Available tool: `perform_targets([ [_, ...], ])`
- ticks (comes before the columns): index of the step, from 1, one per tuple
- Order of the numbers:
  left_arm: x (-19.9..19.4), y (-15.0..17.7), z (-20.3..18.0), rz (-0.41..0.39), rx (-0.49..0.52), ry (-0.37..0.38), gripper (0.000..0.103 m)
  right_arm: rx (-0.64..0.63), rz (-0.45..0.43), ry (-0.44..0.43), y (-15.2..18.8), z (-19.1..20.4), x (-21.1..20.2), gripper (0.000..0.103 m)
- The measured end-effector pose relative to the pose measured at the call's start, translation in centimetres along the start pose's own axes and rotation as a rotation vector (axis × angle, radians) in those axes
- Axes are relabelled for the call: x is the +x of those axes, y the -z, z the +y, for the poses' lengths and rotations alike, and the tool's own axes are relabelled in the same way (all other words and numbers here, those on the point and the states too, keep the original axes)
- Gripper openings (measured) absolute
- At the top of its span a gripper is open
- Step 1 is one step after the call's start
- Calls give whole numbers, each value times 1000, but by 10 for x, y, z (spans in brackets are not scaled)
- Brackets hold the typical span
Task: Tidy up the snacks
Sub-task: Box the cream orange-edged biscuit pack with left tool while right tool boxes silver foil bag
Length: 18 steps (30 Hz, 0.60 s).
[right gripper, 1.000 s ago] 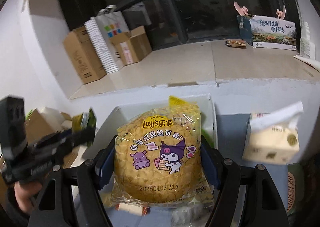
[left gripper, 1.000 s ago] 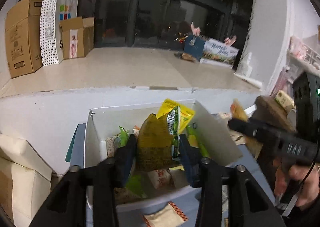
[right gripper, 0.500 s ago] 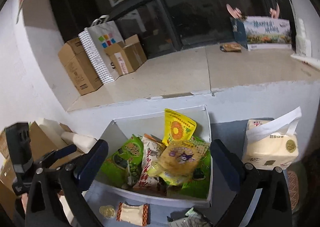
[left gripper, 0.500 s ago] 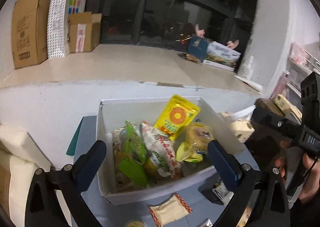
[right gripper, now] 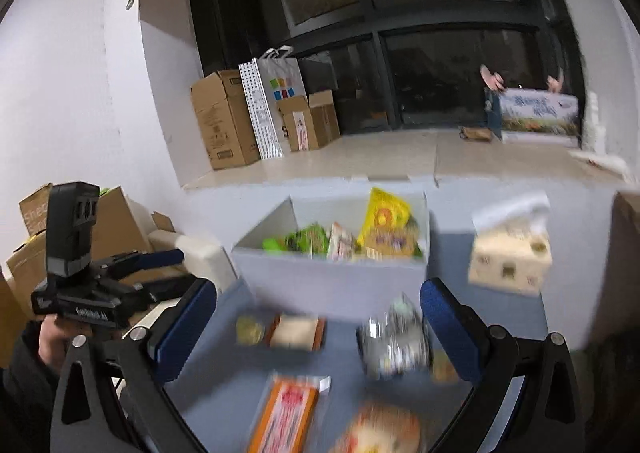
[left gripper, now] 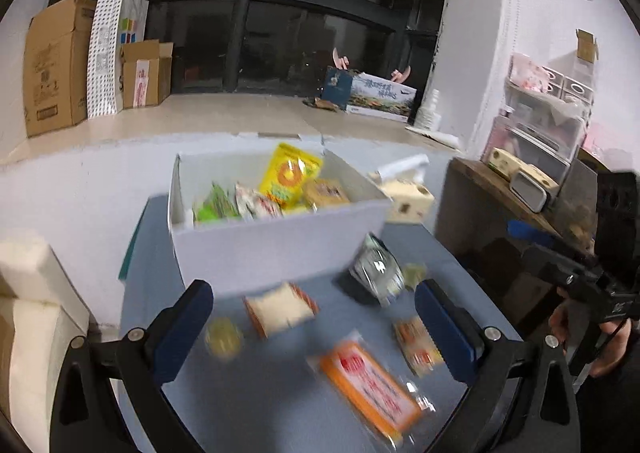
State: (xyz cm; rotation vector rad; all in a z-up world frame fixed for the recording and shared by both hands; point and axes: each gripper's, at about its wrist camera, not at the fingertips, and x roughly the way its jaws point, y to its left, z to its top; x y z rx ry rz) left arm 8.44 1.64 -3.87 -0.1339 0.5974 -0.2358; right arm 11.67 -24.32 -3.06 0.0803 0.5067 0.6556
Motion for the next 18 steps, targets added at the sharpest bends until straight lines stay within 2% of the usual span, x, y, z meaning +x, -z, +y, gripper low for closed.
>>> perform_targets([
  [2, -10, 18, -6, 5, -18, 14, 103, 17, 25, 14, 23, -3, -11, 103],
  [6, -20, 45, -17, 25, -34, 31, 103, -32, 77, 121, 63, -3, -20, 103],
  [8, -20, 53, -21, 42, -37, 36, 103, -57, 102, 145, 75, -5, -18, 103],
  [10, -19, 59, -23, 53, -37, 27, 103, -80, 142, 169, 80, -7, -9, 103],
  [12, -17, 61, -24, 64, -34, 28, 103, -83, 145, 156, 80, -10, -2, 103],
  [18, -21, 63, -24, 60, -15, 7, 103, -119, 204, 172, 64, -15, 43, 103],
])
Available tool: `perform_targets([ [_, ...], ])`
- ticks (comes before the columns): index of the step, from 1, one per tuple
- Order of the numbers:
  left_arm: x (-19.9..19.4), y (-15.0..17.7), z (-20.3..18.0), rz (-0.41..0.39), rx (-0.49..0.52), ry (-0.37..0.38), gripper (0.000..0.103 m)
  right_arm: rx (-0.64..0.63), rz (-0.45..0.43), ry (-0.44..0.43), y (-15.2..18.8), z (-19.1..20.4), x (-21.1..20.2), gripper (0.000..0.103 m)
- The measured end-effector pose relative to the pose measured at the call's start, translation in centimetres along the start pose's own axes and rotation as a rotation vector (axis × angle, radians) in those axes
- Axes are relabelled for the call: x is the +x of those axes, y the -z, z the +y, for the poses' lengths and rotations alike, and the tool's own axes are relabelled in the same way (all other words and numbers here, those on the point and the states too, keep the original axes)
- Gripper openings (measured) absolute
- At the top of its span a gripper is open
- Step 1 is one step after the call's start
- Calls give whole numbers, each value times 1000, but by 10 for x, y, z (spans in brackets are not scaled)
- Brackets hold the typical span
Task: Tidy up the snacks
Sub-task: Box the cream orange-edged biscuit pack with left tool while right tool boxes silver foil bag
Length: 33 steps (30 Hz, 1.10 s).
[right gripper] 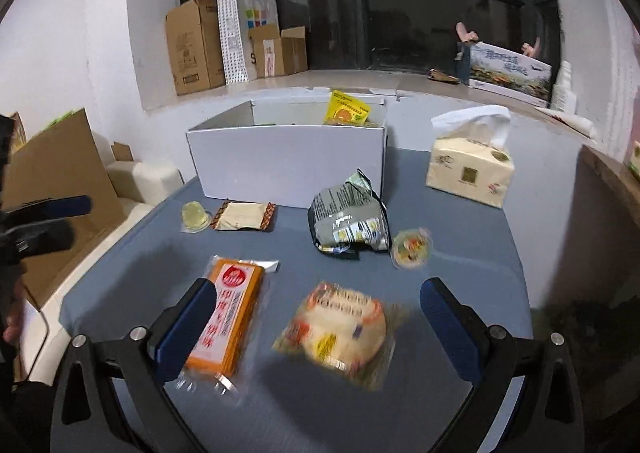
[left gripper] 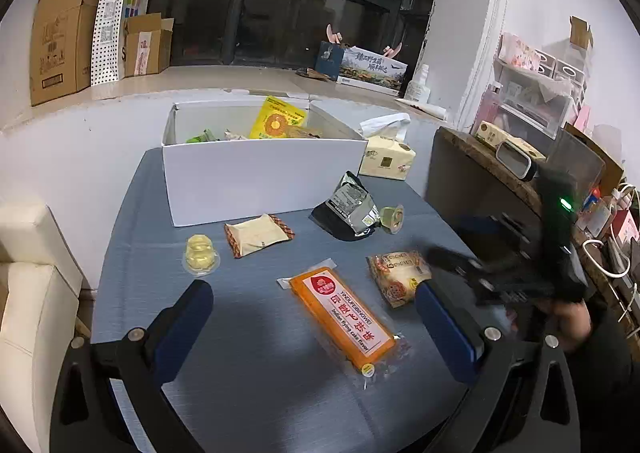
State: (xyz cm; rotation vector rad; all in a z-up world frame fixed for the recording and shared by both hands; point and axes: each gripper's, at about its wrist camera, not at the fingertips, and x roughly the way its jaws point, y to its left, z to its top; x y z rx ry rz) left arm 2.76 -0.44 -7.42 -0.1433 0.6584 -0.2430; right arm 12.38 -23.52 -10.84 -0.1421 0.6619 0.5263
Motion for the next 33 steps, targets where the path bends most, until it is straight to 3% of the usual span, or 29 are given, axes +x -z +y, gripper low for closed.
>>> perform_targets([
  [9, 2, 6, 14, 13, -16, -23, 103, -82, 130, 48, -55, -3, 91, 103],
  [13, 2, 9, 19, 22, -26, -34, 103, -96, 244, 80, -58, -6, 136, 103],
  [16, 6, 13, 23, 38, -35, -38, 103, -127, 278, 62, -53, -2, 155, 103],
  [17, 7, 14, 24, 41, -36, -40, 103, -143, 281, 88, -52, 0, 158, 102],
  [18, 9, 15, 25, 45, -39, -40, 103, -164, 287, 122, -51, 2, 159, 87],
  [20, 12, 16, 25, 51, -43, -36, 103, -184, 288, 114, -53, 4, 154, 68],
  [21, 13, 16, 26, 55, -42, -39, 103, -163, 295, 68, -54, 4, 149, 65],
  [25, 22, 12, 24, 58, -17, -32, 103, -130, 229, 20, -57, 3, 115, 61],
  [27, 35, 4, 24, 67, 19, -34, 103, -61, 166, -60, -57, -3, 87, 61],
  [33, 103, -35, 22, 158, 123, -33, 103, 97, 3, -156, -35, -11, -5, 61],
])
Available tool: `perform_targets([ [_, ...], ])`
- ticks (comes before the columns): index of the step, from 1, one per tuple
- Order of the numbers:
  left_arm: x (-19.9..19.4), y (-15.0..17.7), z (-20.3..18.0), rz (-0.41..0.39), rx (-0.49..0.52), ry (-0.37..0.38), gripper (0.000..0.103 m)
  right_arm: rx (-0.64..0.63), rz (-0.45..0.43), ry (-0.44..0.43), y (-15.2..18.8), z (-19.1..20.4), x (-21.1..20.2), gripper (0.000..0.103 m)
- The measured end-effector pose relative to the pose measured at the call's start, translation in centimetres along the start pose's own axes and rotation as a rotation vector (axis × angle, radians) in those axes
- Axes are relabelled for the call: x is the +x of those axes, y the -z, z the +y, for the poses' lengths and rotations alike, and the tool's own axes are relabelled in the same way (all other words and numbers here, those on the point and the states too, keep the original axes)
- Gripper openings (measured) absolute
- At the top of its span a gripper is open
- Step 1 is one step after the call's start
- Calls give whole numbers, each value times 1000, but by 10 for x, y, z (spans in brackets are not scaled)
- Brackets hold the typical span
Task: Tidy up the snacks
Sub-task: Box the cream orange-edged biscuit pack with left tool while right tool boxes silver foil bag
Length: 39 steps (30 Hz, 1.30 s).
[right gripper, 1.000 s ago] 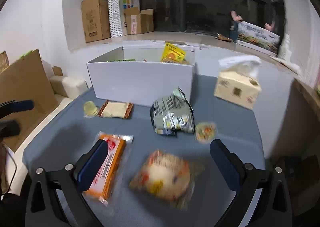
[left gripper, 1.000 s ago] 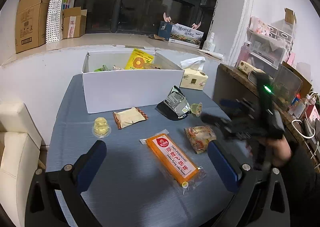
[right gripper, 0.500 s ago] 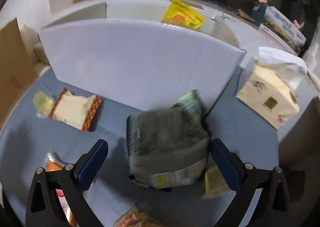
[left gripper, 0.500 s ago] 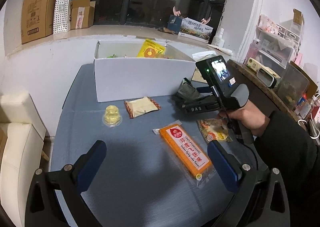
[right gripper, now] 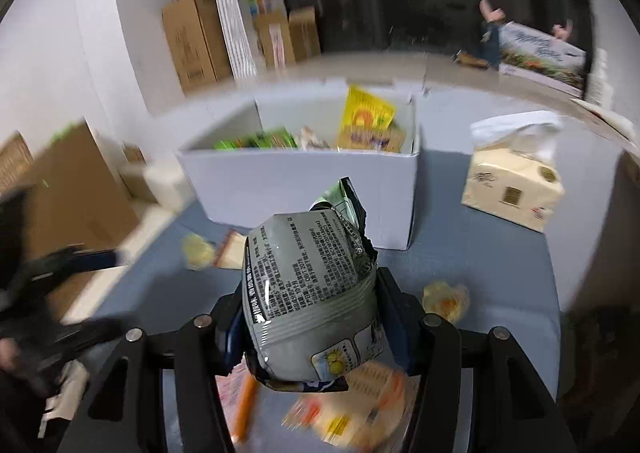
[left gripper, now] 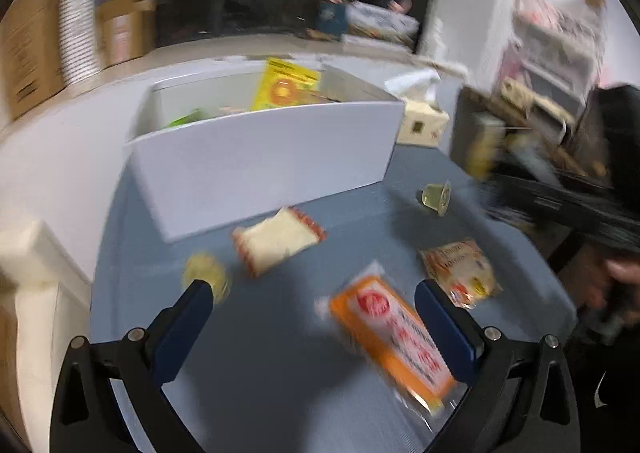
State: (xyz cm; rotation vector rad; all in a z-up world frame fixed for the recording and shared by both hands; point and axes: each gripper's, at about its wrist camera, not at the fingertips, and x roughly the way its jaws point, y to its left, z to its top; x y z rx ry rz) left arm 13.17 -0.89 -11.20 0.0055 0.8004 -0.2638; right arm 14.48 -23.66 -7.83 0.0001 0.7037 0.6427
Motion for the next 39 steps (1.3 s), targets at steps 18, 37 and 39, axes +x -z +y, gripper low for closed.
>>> perform_targets([
  [18, 129, -41, 35, 266, 10, -52, 87, 90, -62, -36, 39, -6, -47, 62],
  [37, -19, -53, 11, -128, -16, 74, 43, 78, -64, -63, 28, 7, -38, 62],
  [39, -27, -73, 13, -159, -23, 74, 43, 73, -72, -69, 15, 8, -33, 62],
])
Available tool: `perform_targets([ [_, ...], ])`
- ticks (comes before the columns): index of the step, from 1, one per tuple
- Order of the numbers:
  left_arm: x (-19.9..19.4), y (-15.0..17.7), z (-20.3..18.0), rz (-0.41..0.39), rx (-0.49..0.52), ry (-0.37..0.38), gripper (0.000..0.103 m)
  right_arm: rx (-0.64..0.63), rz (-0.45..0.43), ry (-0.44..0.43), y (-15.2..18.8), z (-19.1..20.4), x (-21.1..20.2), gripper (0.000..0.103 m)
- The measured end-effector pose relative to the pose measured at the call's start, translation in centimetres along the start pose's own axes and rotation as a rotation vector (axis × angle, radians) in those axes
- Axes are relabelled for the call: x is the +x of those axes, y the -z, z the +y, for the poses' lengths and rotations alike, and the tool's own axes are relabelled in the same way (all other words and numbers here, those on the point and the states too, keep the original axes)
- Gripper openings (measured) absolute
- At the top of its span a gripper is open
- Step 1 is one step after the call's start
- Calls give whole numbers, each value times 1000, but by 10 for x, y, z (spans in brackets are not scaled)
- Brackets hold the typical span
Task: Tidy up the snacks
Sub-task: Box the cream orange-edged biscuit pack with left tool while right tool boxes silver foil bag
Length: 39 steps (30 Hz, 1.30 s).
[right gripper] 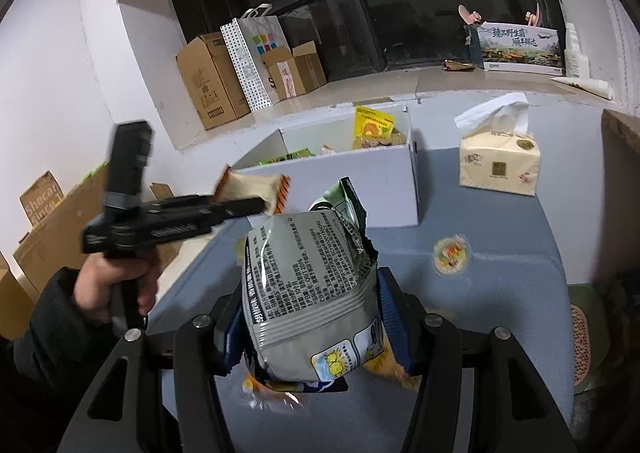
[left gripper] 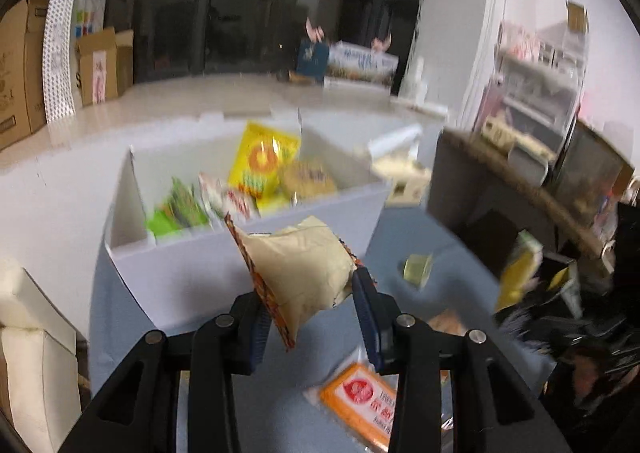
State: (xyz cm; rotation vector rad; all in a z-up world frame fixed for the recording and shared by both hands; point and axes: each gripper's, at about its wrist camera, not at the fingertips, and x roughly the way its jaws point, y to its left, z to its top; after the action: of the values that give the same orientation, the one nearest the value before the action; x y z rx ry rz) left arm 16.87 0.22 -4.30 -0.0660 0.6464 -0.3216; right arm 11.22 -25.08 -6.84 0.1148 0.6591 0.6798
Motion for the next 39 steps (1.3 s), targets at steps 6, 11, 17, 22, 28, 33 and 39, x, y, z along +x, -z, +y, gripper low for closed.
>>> perform_targets([
  [6, -1, -57, 26, -50, 4, -62, 43, -16, -39, -19, -70, 2, 39, 62],
  [11, 30, -92, 50, -20, 7, -113, 43, 8, -31, 1, -131, -8, 94, 62],
  [17, 60, -103, 80, 39, -54, -174, 84, 35, -4, 36, -187, -22, 156, 70],
  [22, 46, -89, 90, 17, -58, -170, 103, 49, -55, 45, -202, -19, 162, 103],
  [28, 24, -75, 93, -1, -61, -174, 103, 42, -76, 39, -194, -12, 144, 103],
  [33, 0, -64, 80, -28, -62, -163, 103, 41, -100, 19, -186, -7, 119, 103],
  [39, -37, -29, 42, -61, -6, -128, 103, -2, -160, -28, -152, 3, 58, 103],
])
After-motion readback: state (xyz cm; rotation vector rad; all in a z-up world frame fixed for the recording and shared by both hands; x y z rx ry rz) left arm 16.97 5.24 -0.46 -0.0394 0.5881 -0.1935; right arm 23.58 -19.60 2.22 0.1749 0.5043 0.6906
